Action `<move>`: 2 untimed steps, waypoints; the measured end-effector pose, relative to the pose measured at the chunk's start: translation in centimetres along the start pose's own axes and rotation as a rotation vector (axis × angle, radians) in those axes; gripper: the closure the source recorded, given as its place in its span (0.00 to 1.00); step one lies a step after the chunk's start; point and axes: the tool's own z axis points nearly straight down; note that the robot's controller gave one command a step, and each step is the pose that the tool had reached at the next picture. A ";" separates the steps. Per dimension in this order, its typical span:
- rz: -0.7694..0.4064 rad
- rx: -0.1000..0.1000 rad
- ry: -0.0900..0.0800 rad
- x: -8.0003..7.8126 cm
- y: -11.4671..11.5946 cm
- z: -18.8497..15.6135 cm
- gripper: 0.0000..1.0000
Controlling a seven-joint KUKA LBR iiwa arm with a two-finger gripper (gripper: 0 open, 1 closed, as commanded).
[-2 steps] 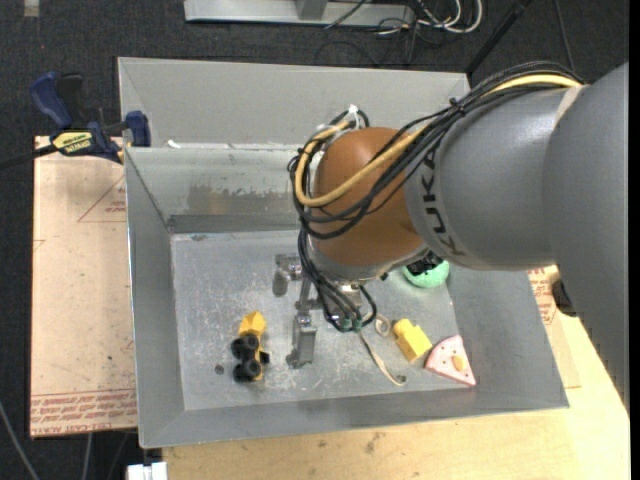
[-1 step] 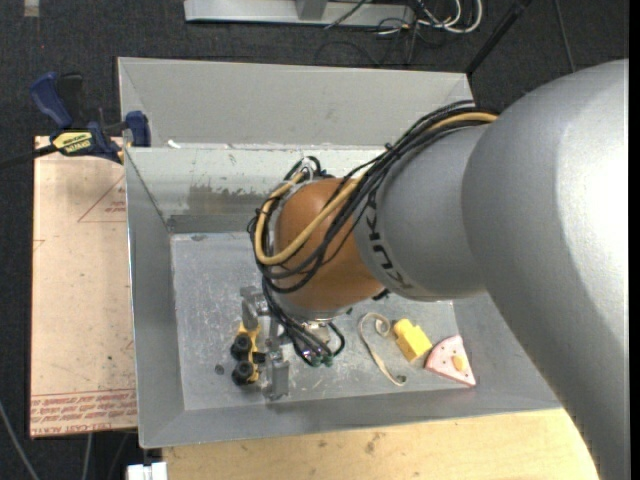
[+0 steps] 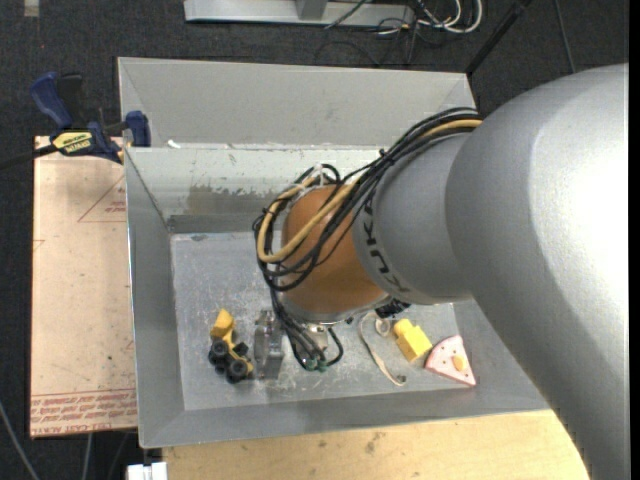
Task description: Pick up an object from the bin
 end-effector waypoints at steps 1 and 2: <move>0.000 0.000 0.002 0.0 0.0 0.0 0.00; 0.001 0.000 0.002 0.0 0.0 0.0 0.00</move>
Offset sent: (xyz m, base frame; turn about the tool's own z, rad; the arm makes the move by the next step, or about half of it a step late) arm 0.0000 0.0000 0.0000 0.0000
